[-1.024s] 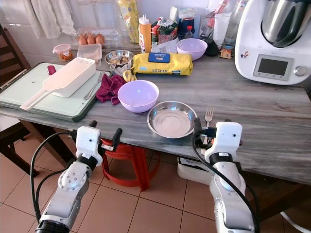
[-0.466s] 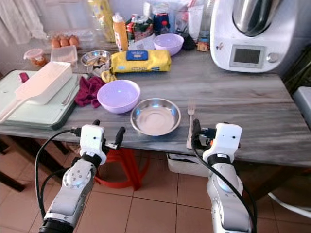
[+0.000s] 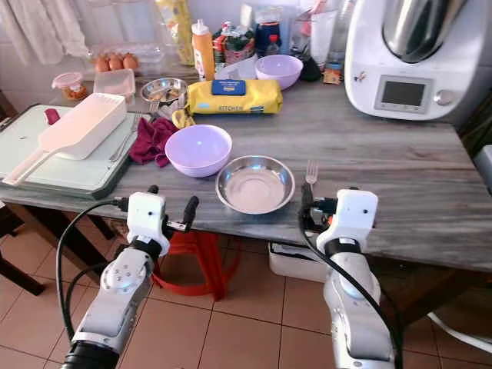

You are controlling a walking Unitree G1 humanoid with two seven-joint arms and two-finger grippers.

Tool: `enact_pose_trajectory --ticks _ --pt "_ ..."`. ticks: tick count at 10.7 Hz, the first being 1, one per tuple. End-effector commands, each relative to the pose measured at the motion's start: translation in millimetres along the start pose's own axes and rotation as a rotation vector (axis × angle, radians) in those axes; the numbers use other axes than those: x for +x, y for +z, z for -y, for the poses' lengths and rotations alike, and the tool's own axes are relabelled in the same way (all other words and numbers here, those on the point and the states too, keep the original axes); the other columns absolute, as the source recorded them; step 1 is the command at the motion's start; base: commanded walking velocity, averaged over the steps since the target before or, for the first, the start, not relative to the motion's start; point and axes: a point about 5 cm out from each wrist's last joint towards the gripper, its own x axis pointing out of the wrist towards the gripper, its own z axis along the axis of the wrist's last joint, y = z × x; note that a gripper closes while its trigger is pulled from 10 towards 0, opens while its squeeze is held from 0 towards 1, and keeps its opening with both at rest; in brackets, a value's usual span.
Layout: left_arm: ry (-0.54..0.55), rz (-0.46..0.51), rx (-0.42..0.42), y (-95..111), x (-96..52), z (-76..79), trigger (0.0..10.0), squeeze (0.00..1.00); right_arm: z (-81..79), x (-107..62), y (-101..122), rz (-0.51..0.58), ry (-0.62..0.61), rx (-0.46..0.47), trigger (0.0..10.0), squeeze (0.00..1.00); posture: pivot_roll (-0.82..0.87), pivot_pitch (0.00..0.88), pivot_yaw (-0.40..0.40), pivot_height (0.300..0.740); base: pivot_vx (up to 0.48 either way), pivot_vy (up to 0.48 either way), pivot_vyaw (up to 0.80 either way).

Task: Setting the table

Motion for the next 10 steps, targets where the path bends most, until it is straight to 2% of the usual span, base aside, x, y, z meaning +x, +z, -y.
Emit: enact_pose_trajectory --ticks 1,4,10 --pt "-0.002 -0.013 0.011 -0.3 1.8 1.0 10.0 0.0 2.1 -0.7 1.9 0.005 -0.002 -0.004 10.0 0.0 -0.16 0.057 0.048 0.74 0.0 0.0 0.0" --pt "-0.009 -0.02 0.017 -0.3 1.5 0.9 10.0 0.0 5.5 -3.4 -2.7 -0.011 -0.029 0.011 10.0 0.0 -0.15 0.062 0.061 0.74 0.0 0.0 0.0" --pt "-0.009 -0.027 0.032 -0.2 3.7 -1.4 10.0 0.0 4.6 -0.6 -6.9 -0.022 -0.035 0.026 10.0 0.0 -0.14 0.046 0.067 0.74 -0.276 0.0 0.0"
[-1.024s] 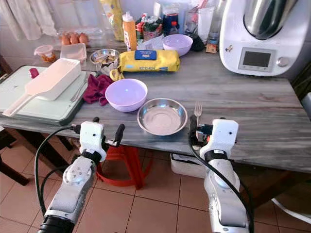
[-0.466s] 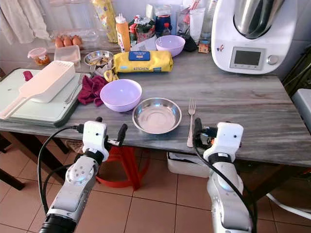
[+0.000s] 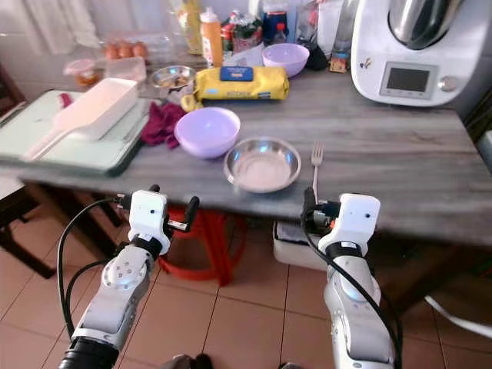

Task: Setting the table

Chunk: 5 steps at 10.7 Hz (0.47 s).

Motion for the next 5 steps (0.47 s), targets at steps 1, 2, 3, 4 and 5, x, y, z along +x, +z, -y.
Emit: enact_pose_trajectory --ticks 1,2,3,4,5 --pt "-0.003 0.01 0.012 3.4 3.5 0.6 10.0 0.0 1.4 2.6 1.8 0.009 -0.011 0.008 10.0 0.0 -0.14 0.039 0.069 0.74 -0.292 0.0 0.0" --pt "-0.003 0.012 0.02 4.5 4.7 -0.3 10.0 0.0 0.9 3.7 1.7 0.01 -0.012 0.011 10.0 0.0 -0.14 0.034 0.075 0.74 -0.289 0.0 0.0" --pt "-0.004 0.013 0.022 4.6 4.9 -1.3 10.0 0.0 0.4 3.9 1.1 0.01 -0.013 0.016 10.0 0.0 -0.14 0.035 0.077 0.74 -0.289 0.0 0.0" --pt "-0.006 0.011 0.024 4.4 4.7 -3.1 10.0 0.0 -1.6 2.7 0.2 0.011 -0.008 0.026 10.0 0.0 -0.14 0.038 0.081 0.74 -0.289 0.0 0.0" --pt "-0.007 0.01 0.03 4.2 5.1 -3.7 10.0 0.0 -0.8 2.0 -0.9 0.006 -0.029 0.011 10.0 0.0 -0.14 0.041 0.081 0.74 -0.296 0.0 0.0"
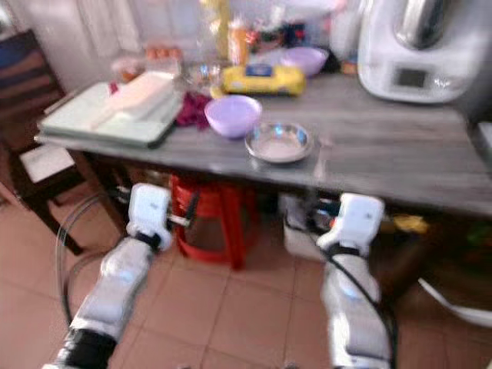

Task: Setting the table

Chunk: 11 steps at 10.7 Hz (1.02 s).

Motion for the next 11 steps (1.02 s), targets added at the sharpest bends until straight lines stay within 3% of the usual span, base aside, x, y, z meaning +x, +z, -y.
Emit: enact_pose_trajectory --ticks 1,4,7,11 --pt "-0.005 -0.004 0.004 0 -0.4 1.6 10.0 0.0 0.8 2.0 3 0.007 0.002 -0.005 10.0 0.0 -0.14 0.042 0.082 0.74 -0.292 0.0 0.0" --pt "-0.031 0.017 -0.014 0 -1.4 8.3 10.0 0.0 3.5 1.1 1 0.018 -0.006 -0.099 10.0 0.0 -0.14 0.052 0.078 0.74 -0.171 0.0 0.0" --pt "-0.087 0.048 -0.083 4 -2.4 11.3 10.0 0.0 4.8 -0.4 -1 -0.016 -0.011 -0.081 10.0 0.0 -0.14 0.057 0.079 0.74 0.0 0.0 0.0" --pt "-0.139 0.071 -0.09 8 -2.1 17.3 10.0 0.0 3.0 -2.0 -1 -0.015 -0.001 -0.027 10.0 0.0 -0.15 0.054 0.082 0.74 0.0 0.0 -0.11"
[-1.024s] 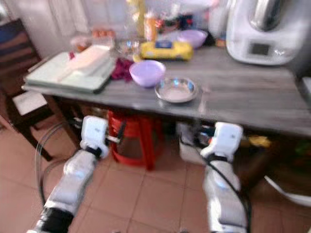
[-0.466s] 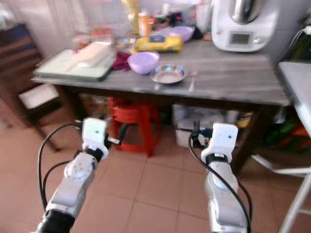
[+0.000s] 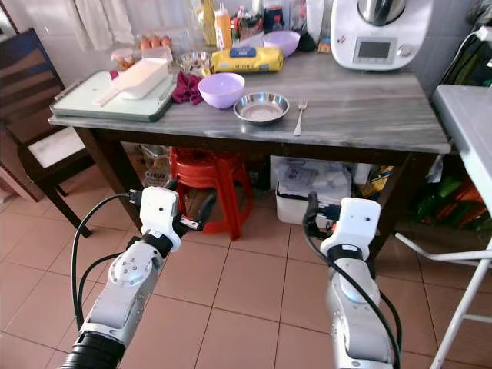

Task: Setting the table

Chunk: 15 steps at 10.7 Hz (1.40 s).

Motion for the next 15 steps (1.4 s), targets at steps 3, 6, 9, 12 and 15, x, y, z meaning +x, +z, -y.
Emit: enact_pose_trajectory --ticks 3,6,9,12,15 --pt "-0.012 0.02 0.0 4.3 1.3 -0.8 10.0 0.0 -2.2 0.4 5.7 0.02 0.015 0.003 10.0 0.0 -0.15 0.053 0.081 0.74 0.0 0.0 -0.2" --pt "-0.017 0.011 -0.001 2.0 0.6 0.9 10.0 0.0 -2.1 0.3 3.9 0.006 0.018 -0.002 10.0 0.0 -0.15 0.053 0.084 0.74 0.0 -0.167 -0.27" --pt "-0.023 0.01 -0.001 2.1 1.3 2.0 10.0 0.0 -1.2 -0.6 3.7 0.002 0.014 -0.006 10.0 0.0 -0.16 0.057 0.084 0.74 0.0 -0.266 -0.41" --pt "-0.025 0.01 -0.003 2.0 3.1 3.1 10.0 0.0 0.1 -0.3 3.4 0.0 0.013 -0.012 10.0 0.0 -0.16 0.054 0.085 0.74 0.0 -0.273 0.0" --pt "-0.03 0.011 -0.005 1.6 4.2 4.8 10.0 0.0 -0.3 -1.2 3.5 0.0 0.018 -0.017 10.0 0.0 -0.17 0.054 0.085 0.74 0.0 -0.274 0.0"
